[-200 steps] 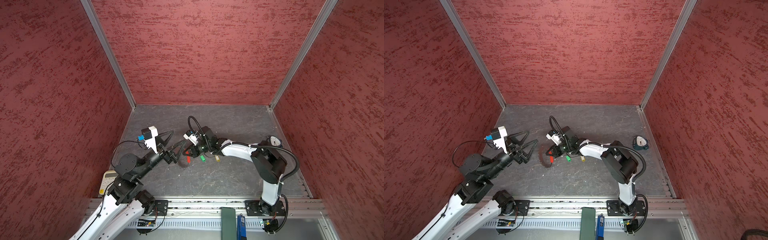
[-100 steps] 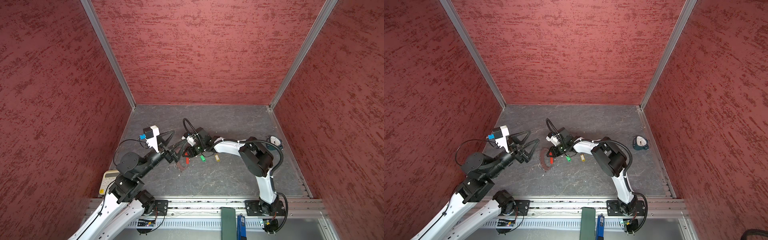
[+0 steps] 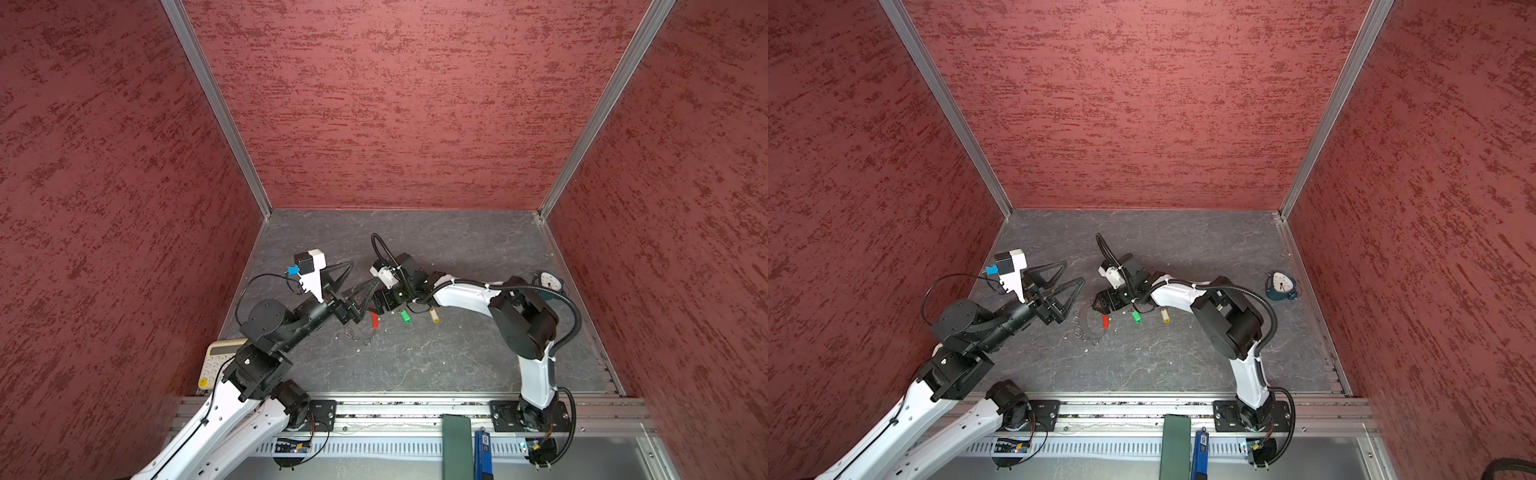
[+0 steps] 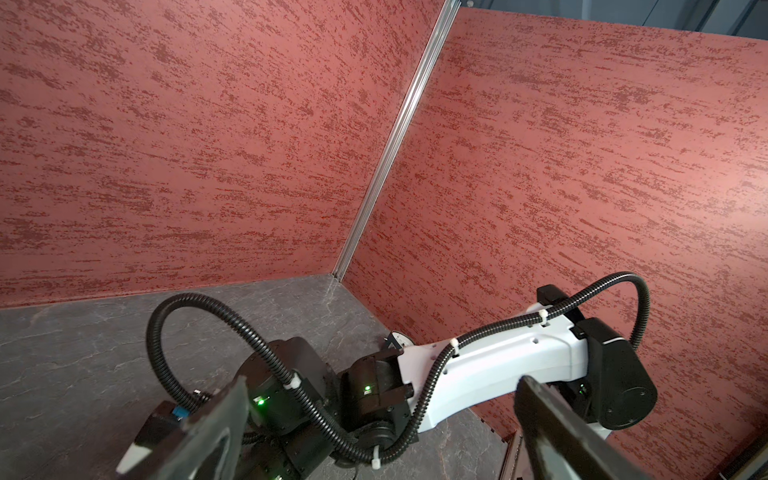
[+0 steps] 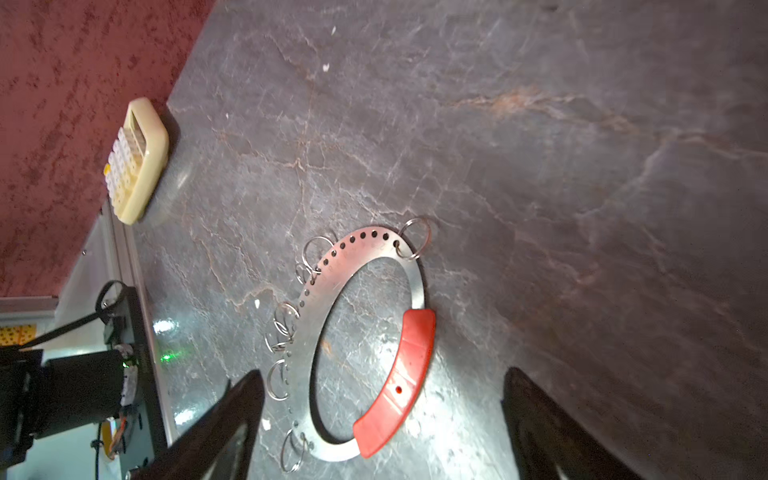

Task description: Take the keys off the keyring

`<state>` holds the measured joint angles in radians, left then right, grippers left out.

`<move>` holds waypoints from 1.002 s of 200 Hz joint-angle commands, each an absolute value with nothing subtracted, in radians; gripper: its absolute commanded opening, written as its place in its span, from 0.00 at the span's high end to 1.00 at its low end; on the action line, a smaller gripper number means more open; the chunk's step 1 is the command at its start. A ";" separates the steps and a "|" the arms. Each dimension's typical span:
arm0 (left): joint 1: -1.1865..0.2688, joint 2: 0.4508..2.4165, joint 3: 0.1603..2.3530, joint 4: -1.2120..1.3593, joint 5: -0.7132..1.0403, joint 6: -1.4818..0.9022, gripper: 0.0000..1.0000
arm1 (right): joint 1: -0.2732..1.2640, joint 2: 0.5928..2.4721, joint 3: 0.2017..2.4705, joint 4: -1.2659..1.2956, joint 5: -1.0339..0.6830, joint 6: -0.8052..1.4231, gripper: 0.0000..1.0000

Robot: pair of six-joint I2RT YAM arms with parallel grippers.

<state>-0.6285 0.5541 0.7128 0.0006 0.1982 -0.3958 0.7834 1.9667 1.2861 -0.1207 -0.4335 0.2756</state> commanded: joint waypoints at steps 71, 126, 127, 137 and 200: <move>-0.627 0.636 0.685 0.087 -0.131 -0.343 0.01 | 0.781 1.477 0.957 0.197 -0.113 0.333 0.01; -0.503 0.862 0.747 0.153 -0.256 -0.117 0.01 | 0.781 1.219 0.772 0.255 0.142 0.374 0.01; -0.498 0.864 0.746 0.159 -0.257 -0.112 0.01 | 0.781 1.217 0.772 0.256 0.143 0.373 0.01; -0.439 0.922 0.728 0.210 -0.286 -0.079 0.01 | 0.779 1.199 0.765 0.254 0.154 0.348 0.01; -0.066 1.194 0.572 0.397 -0.289 -0.054 0.00 | 0.751 1.167 0.780 0.171 0.250 0.269 0.01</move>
<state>-0.1040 1.1557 0.6258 0.2638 -0.2661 -0.1238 0.7673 1.1999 0.7738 0.1772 0.1864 0.3126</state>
